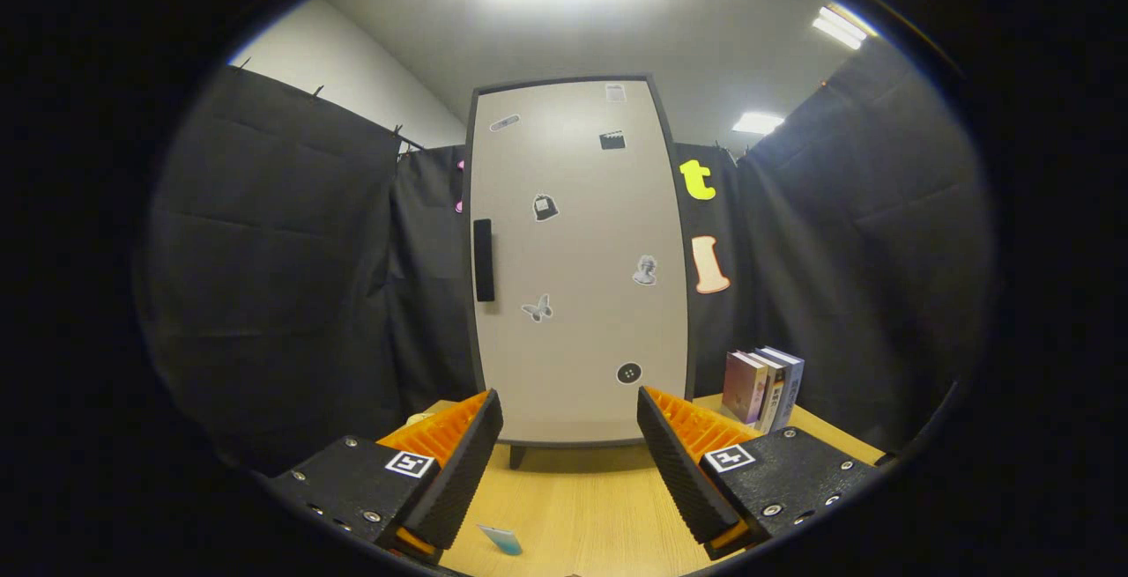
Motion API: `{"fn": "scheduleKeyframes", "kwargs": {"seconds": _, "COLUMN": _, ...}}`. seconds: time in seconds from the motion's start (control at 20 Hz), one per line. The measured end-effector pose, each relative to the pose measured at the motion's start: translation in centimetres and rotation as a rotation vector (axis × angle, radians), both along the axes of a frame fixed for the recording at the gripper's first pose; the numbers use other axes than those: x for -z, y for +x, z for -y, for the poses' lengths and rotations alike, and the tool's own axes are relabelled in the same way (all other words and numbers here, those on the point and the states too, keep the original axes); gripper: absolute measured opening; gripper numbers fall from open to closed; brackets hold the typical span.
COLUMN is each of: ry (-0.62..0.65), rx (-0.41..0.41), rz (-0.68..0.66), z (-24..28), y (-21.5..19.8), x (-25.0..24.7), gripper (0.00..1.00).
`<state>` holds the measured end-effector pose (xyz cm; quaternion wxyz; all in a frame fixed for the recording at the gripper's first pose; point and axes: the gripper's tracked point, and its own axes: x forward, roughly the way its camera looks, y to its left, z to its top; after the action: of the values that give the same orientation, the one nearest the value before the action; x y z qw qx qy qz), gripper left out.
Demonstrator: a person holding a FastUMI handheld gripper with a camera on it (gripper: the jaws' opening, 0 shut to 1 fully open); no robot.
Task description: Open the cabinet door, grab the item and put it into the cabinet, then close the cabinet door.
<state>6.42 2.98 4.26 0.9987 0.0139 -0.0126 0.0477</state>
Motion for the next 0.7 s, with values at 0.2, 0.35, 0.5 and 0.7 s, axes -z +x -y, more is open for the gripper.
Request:
{"fn": "scheduleKeyframes", "kwargs": {"seconds": 0.2, "ry": -0.006, "rx": -0.062, "rz": 0.019, "z": -2.4, "y": 3.9, "x": -2.6, "gripper": 0.95}}
{"fn": "scheduleKeyframes", "kwargs": {"seconds": 0.35, "ry": 0.002, "rx": -0.087, "rz": 0.045, "z": -4.1, "y": 6.9, "x": -5.1, "gripper": 0.95}}
{"fn": "scheduleKeyframes", "kwargs": {"seconds": 0.5, "ry": 0.032, "rx": -0.105, "rz": 0.076, "z": -5.6, "y": 10.3, "x": -7.5, "gripper": 0.95}}
{"fn": "scheduleKeyframes", "kwargs": {"seconds": 0.7, "ry": 0.049, "rx": -0.128, "rz": 0.067, "z": -7.6, "y": 14.8, "x": -9.3, "gripper": 0.95}}
